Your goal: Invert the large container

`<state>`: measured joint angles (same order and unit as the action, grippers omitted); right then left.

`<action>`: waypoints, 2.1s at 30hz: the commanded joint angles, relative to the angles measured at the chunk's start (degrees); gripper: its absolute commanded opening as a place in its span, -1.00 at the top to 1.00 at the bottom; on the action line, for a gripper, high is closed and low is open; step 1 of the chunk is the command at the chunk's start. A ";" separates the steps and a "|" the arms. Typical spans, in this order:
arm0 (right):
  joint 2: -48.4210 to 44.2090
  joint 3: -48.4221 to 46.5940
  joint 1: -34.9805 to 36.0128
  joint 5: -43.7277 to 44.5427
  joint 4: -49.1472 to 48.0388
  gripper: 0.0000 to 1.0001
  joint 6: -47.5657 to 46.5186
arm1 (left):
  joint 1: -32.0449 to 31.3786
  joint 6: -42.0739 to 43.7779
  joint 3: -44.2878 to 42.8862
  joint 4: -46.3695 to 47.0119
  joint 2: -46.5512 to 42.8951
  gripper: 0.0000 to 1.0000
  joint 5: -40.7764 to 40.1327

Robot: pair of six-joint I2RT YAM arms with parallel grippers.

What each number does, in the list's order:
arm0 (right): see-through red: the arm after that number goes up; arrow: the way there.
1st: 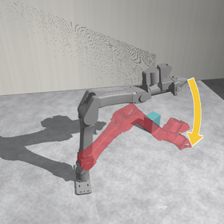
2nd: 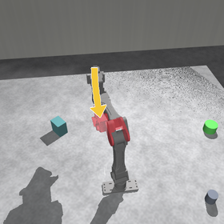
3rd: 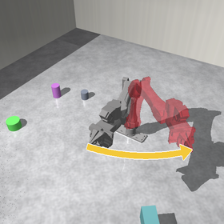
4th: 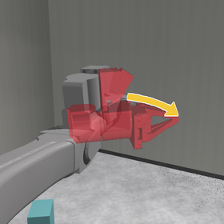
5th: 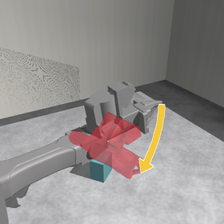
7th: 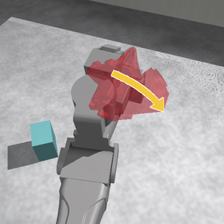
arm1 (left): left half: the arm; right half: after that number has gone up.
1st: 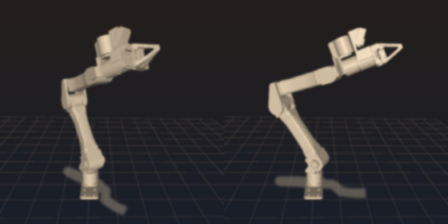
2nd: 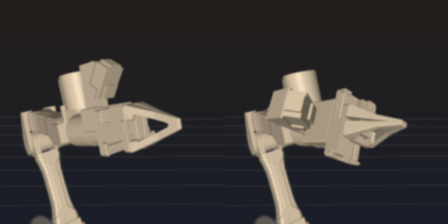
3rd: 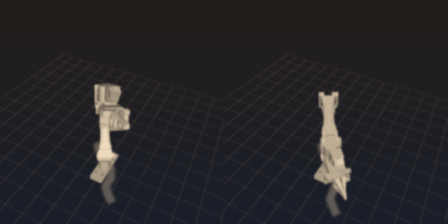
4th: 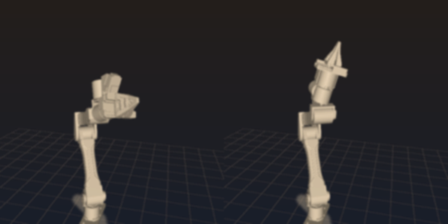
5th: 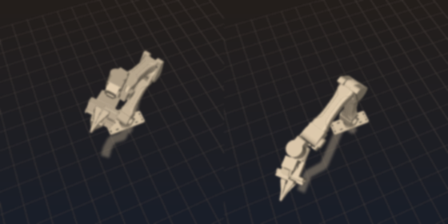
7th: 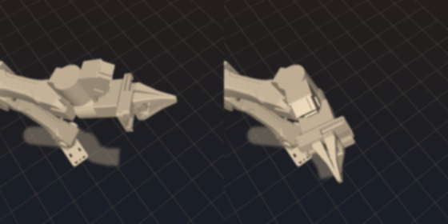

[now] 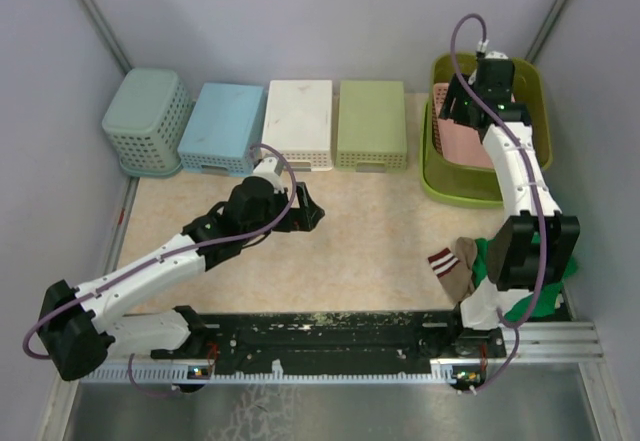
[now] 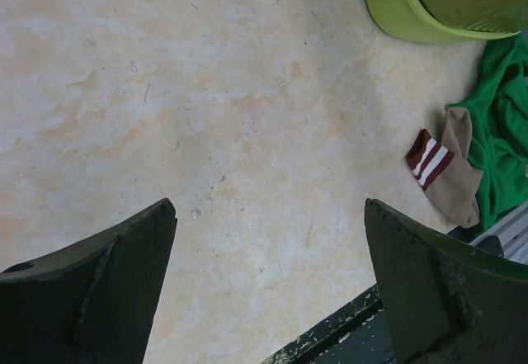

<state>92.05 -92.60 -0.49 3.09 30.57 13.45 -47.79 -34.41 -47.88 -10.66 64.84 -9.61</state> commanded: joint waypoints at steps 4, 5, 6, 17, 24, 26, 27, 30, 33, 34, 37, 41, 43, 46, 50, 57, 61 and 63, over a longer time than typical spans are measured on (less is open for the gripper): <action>5.95 -4.48 0.24 -10.30 10.03 -0.28 -5.78 | 0.21 1.20 -0.82 0.79 -0.27 -1.00 1.01; 6.48 -4.30 0.26 -11.09 9.79 -0.27 -6.08 | 0.17 1.29 -1.02 0.81 -0.10 -1.00 1.23; 7.18 -4.10 0.27 -10.91 9.70 -0.27 -6.27 | 0.16 1.42 -1.27 0.79 0.00 -1.00 1.24; 10.28 -3.44 0.13 -4.13 7.34 0.40 -5.45 | 0.16 0.99 -1.50 1.77 -0.23 -1.00 3.01; -0.74 -6.77 0.09 0.40 9.37 1.00 -4.44 | 0.20 1.81 -2.14 1.74 0.21 -1.00 2.56; -4.01 -8.28 0.09 -0.87 10.16 1.00 -3.41 | 0.21 2.37 -2.74 1.55 0.64 -1.00 2.46; -5.69 -9.02 0.07 -1.72 10.45 1.00 -2.94 | 0.20 2.85 -3.05 1.40 0.85 -1.00 2.08; -10.66 -11.18 0.11 -2.30 10.98 1.00 -1.66 | 0.34 4.62 -5.74 -1.71 1.08 -1.00 -1.25; -16.30 -11.36 0.08 -7.74 8.43 1.00 -1.08 | 0.78 6.28 -8.04 -4.11 0.26 -1.00 -4.80; -18.29 -10.78 0.12 -11.67 6.45 1.00 -0.74 | 1.26 6.62 -8.64 -4.53 -0.38 -1.00 -5.76; -23.20 -9.76 0.14 -22.79 1.09 1.00 2.24 | 3.30 7.35 -10.28 -5.50 -2.38 -1.00 -6.54; -26.56 -8.24 0.14 -35.36 -5.37 1.00 9.26 | 6.39 8.45 -14.38 -9.10 -4.93 -1.00 -7.91; -27.46 -5.77 0.14 -44.42 -11.14 1.00 14.98 | 8.09 9.14 -16.70 -11.66 -6.53 -1.00 -9.26; -29.17 2.85 2.80 -54.72 -29.21 1.00 27.22 | 9.72 10.88 -20.95 -15.04 -8.85 -1.00 -12.64; -29.84 11.01 17.36 -50.79 -34.02 1.00 30.88 | 10.00 12.37 -25.87 -17.53 -13.19 -1.00 -19.84; -26.60 32.39 34.47 -40.96 -48.81 1.00 42.07 | 10.00 14.20 -24.53 -14.72 -22.29 -1.00 -27.38; -22.60 41.18 38.99 -39.61 -59.42 1.00 50.12 | 10.00 16.22 -25.06 -17.87 -20.55 -1.00 -24.91; -20.25 45.18 40.42 -38.80 -67.00 1.00 55.28 | 10.00 15.01 -25.12 -19.75 -19.26 -1.00 -24.24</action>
<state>70.24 -50.98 37.39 -38.65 -14.61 57.30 -38.09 -20.38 -72.73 -25.93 42.06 -34.13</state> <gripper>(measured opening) 0.037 0.998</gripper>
